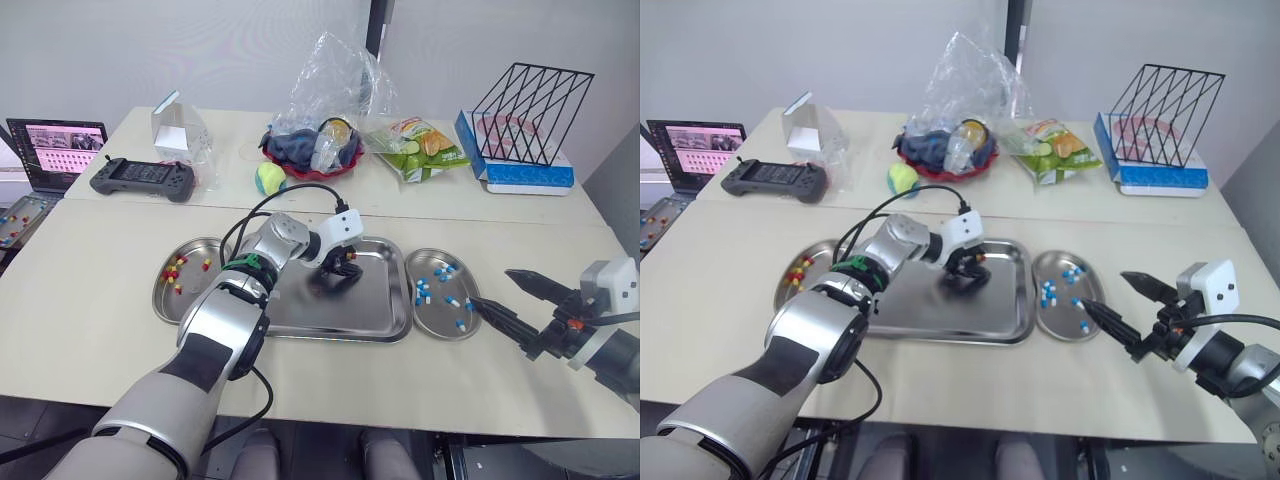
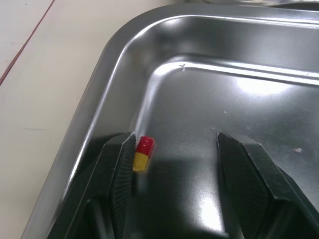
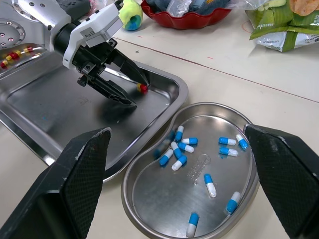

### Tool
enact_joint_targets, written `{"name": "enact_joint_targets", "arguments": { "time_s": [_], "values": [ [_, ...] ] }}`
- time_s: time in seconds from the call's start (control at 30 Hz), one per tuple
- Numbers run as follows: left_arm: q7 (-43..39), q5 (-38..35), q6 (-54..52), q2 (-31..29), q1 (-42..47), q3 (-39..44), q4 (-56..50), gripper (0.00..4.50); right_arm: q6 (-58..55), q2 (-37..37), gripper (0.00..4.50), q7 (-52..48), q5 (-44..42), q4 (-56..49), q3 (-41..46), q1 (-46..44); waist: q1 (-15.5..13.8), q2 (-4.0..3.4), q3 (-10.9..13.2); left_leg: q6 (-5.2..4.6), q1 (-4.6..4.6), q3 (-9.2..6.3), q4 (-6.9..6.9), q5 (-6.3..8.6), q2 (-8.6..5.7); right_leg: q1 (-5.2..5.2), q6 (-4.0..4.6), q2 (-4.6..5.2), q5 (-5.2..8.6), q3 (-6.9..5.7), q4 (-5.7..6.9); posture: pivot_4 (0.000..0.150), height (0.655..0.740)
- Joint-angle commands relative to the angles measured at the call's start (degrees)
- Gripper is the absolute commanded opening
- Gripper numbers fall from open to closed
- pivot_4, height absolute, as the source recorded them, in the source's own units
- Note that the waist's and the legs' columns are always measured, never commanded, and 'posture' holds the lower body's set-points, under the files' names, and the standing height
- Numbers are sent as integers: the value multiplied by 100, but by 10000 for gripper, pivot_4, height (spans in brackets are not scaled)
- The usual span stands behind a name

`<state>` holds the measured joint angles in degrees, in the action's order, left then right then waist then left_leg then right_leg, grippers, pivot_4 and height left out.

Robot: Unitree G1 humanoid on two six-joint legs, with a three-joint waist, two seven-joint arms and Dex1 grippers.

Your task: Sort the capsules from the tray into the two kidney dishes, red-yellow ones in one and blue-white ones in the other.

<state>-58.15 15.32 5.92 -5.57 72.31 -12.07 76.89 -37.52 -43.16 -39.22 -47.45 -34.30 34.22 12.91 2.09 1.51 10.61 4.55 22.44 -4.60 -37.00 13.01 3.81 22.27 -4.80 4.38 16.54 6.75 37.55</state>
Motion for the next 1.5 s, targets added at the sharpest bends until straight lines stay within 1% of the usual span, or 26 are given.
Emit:
{"name": "enact_joint_targets", "arguments": {
  "time_s": [0.03, 0.13, 0.2, 0.3, 0.53, 0.63, 0.73, 0.87, 0.97, 1.07, 1.13, 1.2, 1.27, 1.3, 1.33, 1.4, 1.5],
  "values": [
    [-181, 42, -128, -21, 9, -30, -26, 24636, 111, -42, 45000, 1, 6, -116, 14, -69, -1, 0, 0, 0, 0, 0, 0, 0, 0, 0, 0, 0, 0, 0, 0, 1500, 7289],
    [-222, 45, -170, -28, 4, -12, -36, 16148, 116, -57, 45000, -10, 45, -78, -50, -126, 3, 0, 0, 0, -1, 0, 0, 0, 0, 0, 0, 0, 0, 0, 1, 1500, 7289],
    [-239, 51, -193, -30, 5, -6, -39, 9307, 101, -66, 45000, -6, 50, -72, -65, -157, 3, 0, 0, 0, -2, 0, 0, 0, 0, 0, 0, 0, 0, 1, 1, 1500, 7289],
    [-232, 30, -248, -29, -42, 36, -33, 171, 90, -82, 45000, -10, 77, -70, -95, -191, 0, 0, 0, 0, -1, 0, 0, 0, 0, 0, 0, 0, 0, 1, 0, 1500, 7289],
    [-402, -39, -239, -57, -74, 103, -69, 171, 83, -93, 45000, -21, 128, -46, -146, -222, -1, 0, 0, 0, -2, 0, 0, 0, 0, -1, 0, 0, 0, 0, 1, 1500, 7289],
    [-780, -365, -436, -35, 125, 398, -144, 171, 76, -116, 45000, -54, 125, -6, -208, -279, 4, 0, 0, 0, -2, 0, 0, 0, -1, -1, 0, 0, 0, 0, 1, 1500, 7289],
    [-1190, -628, -590, -156, 358, 616, -298, 171, 51, -200, 45000, -143, 120, 120, -341, -475, 18, 0, 0, 0, 0, 0, 0, 0, -1, 0, 0, 0, 0, 0, 1, 1500, 7289],
    [-1478, -827, -758, -483, 484, 773, -503, 171, 31, -321, 45000, -291, 113, 312, -480, -694, 32, 0, 0, 0, 1, 0, 2, 0, 0, 2, 0, 0, 0, 0, 1, 1500, 7289],
    [-1866, -1070, -987, -1078, 418, 953, -885, 171, 42, -440, 45000, -474, 128, 566, -697, -992, 77, -2, -1, 0, -3, 0, 4, 0, 0, 2, 0, -1, 0, 2, 2, 1500, 7289],
    [-1890, -1242, -1212, -1441, 267, 1066, -1193, 171, 39, -491, 45000, -576, 118, 684, -753, -1117, 71, -3, -1, -1, -6, -1, 10, 0, 2, 4, 0, -2, 1, 1, 6, 1500, 7289],
    [-1971, -1355, -1410, -2010, -119, 1183, -1644, 171, 37, -548, 45000, -750, 40, 803, -745, -1184, 65, -5, -1, 0, -4, 0, 8, 0, 1, 3, -1, 1, 2, 1, 4, 1500, 7289],
    [-2000, -1442, -1579, -2229, -344, 1197, -1990, 171, 39, -568, 45000, -846, 22, 858, -731, -1204, 80, -6, -2, 0, -7, 1, 9, 0, 3, 4, -1, 0, 2, 2, 6, 1500, 7289],
    [-2161, -1653, -1984, -2864, -1026, 1386, -2756, 171, 167, -697, 45000, -1179, 122, 1150, -832, -1367, 72, -8, -1, 0, -5, -2, 9, -1, 4, 4, -1, 0, 2, -2, 8, 1500, 7289],
    [-2190, -1752, -2168, -3228, -1513, 1536, -3234, 171, 232, -777, 45000, -1358, 205, 1359, -941, -1522, 99, -9, 0, 2, -6, 1, 9, -2, 3, 4, -1, 2, 2, 1, 8, 1500, 7289],
    [-2179, -1843, -2326, -3467, -1870, 1629, -3621, 171, 276, -827, 45000, -1480, 266, 1507, -1020, -1635, 151, -10, 1, 2, -7, 3, 9, -2, 5, 4, -1, 2, 2, 3, 7, 1500, 7289],
    [-2037, -2029, -2552, -3684, -2504, 1770, -4288, 171, 309, -894, 45000, -1647, 352, 1725, -1190, -1828, 183, -10, 2, 1, -10, 0, 13, -1, 12, 7, 1, -2, 3, 0, 10, 1500, 7289],
    [-1826, -2163, -2812, -3848, -3190, 1829, -4881, 171, 308, -854, 45000, -1762, 486, 1974, -1453, -2101, 48, -9, 2, 3, -3, -6, 10, -3, 13, 4, 4, 3, 5, -19, 13, 1500, 7289]
  ]
}}
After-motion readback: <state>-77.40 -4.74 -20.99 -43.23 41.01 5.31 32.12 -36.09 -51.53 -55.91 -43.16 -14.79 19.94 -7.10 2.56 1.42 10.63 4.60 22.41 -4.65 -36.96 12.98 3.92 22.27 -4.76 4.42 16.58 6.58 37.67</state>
